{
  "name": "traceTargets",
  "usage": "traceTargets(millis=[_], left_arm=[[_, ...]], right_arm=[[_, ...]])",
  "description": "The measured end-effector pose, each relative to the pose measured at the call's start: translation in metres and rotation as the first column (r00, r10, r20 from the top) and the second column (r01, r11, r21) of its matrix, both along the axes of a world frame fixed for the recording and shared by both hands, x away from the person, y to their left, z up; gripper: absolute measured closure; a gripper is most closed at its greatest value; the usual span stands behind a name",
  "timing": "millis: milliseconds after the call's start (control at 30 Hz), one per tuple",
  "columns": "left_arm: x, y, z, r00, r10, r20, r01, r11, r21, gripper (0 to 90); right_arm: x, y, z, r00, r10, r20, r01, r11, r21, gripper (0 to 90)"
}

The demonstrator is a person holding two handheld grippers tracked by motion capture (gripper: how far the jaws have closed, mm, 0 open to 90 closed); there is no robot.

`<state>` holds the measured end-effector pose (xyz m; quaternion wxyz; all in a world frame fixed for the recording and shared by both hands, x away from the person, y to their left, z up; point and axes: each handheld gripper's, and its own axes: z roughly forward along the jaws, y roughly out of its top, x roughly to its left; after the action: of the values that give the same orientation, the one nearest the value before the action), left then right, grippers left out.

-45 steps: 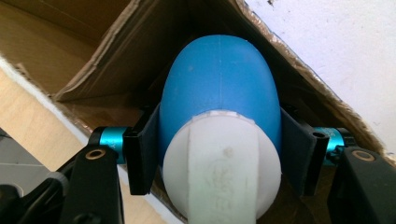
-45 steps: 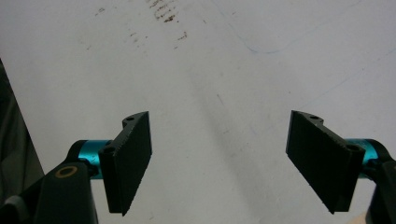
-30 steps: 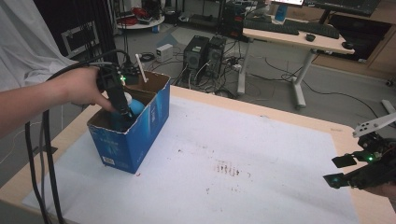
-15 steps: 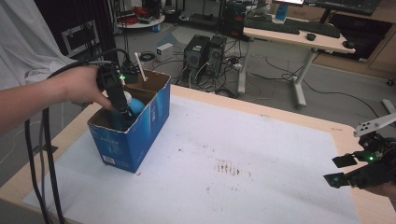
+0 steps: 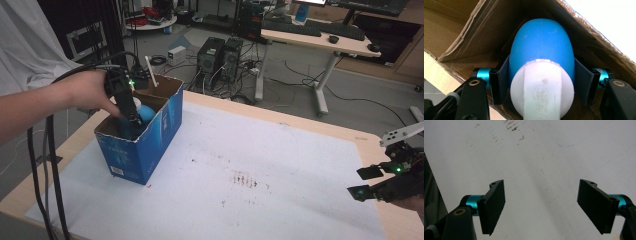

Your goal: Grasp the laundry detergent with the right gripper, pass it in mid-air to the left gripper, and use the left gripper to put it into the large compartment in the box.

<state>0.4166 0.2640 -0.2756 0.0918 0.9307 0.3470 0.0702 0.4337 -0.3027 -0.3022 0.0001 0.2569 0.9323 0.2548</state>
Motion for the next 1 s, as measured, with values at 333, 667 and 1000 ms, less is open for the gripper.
traceTargets(millis=[333, 667, 1000], left_arm=[[-0.001, -0.001, 0.0, 0.9999, -0.005, 0.016, 0.005, 0.9999, 0.014, 37.3], [0.0, -0.002, 0.0, 0.9999, -0.013, 0.006, 0.013, 0.9997, 0.022, 28.0], [0.0, -0.001, 0.015, 0.9983, -0.057, 0.005, 0.057, 0.9981, 0.022, 20.9]], right_arm=[[-0.001, -0.001, -0.002, 1.0, -0.003, -0.006, 0.003, 1.0, -0.001, 22.3], [-0.002, -0.003, -0.001, 1.0, -0.004, -0.003, 0.004, 1.0, 0.003, 22.3], [-0.004, -0.004, -0.001, 1.0, -0.006, 0.001, 0.006, 1.0, 0.005, 22.3]])
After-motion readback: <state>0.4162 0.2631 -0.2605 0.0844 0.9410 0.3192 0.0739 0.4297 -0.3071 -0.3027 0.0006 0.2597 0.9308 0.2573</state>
